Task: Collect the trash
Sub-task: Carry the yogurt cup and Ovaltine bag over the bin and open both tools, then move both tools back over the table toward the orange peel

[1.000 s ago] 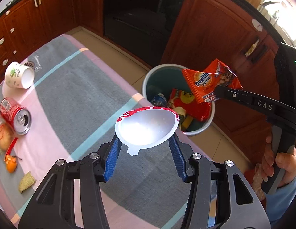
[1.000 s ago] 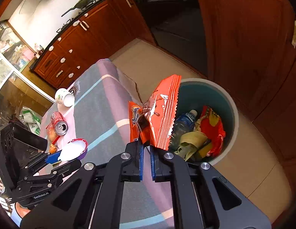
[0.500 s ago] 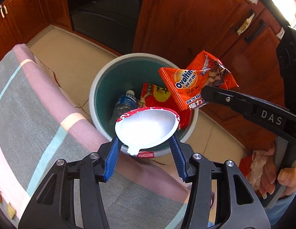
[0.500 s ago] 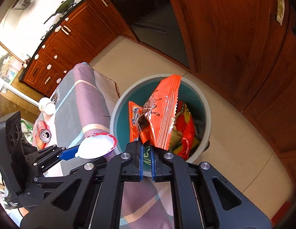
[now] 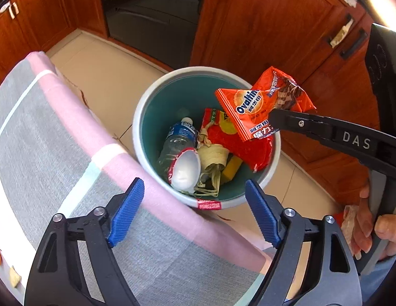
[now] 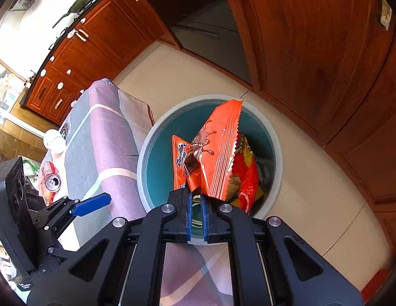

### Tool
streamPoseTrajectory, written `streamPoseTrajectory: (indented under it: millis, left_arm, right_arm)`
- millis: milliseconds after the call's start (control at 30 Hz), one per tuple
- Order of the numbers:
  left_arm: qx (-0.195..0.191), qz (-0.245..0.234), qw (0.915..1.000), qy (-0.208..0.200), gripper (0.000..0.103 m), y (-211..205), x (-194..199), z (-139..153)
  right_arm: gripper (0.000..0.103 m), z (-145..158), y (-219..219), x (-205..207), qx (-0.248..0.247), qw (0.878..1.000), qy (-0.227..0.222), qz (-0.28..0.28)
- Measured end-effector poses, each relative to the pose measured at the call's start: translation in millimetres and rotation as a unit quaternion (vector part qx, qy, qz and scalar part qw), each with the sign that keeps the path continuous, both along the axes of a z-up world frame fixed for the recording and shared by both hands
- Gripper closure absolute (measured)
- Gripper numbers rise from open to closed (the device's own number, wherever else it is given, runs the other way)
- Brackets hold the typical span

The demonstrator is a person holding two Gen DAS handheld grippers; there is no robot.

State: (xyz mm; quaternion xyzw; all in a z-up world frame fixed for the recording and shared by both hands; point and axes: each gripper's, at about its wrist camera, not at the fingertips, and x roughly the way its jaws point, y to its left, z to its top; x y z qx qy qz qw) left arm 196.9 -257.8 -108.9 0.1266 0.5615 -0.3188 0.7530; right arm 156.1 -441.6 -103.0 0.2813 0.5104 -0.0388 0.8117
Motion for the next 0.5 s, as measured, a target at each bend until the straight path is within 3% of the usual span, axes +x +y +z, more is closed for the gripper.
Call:
streamPoseTrajectory:
  millis: [67,100,133,200,500]
  left_arm:
    - [-0.003,0.007,1.0,0.004,0.013,6.8,0.3,1.5]
    - [-0.005,0.01,0.9999,0.004,0.01,9.9,0.4,1.9]
    - [-0.006,0.013,0.9999,0.004,0.01,12.4,0.3,3.1]
    - [-0.009,0.016,0.9998,0.004,0.008,15.2,0.1,4.5]
    - [-0.015,0.025,0.9995,0.01,0.007,29.8,-3.7,6.8]
  right_arm:
    - [0.093,-2.1,2.0,2.5,0.007,1.0,0.003,0.002]
    - [0.083,-3.7,1.5,3.6,0.016,1.0,0.006,-0.002]
    - [0.054,-5.3,1.0,4.6,0.026,1.0,0.009,-0.006]
    - [0.029,-5.4,1.9,2.5,0.029,0.999,0.007,-0.019]
    - [0.016,-12.7,4.1,-3.5,0.022,0.997,0.054,-0.057]
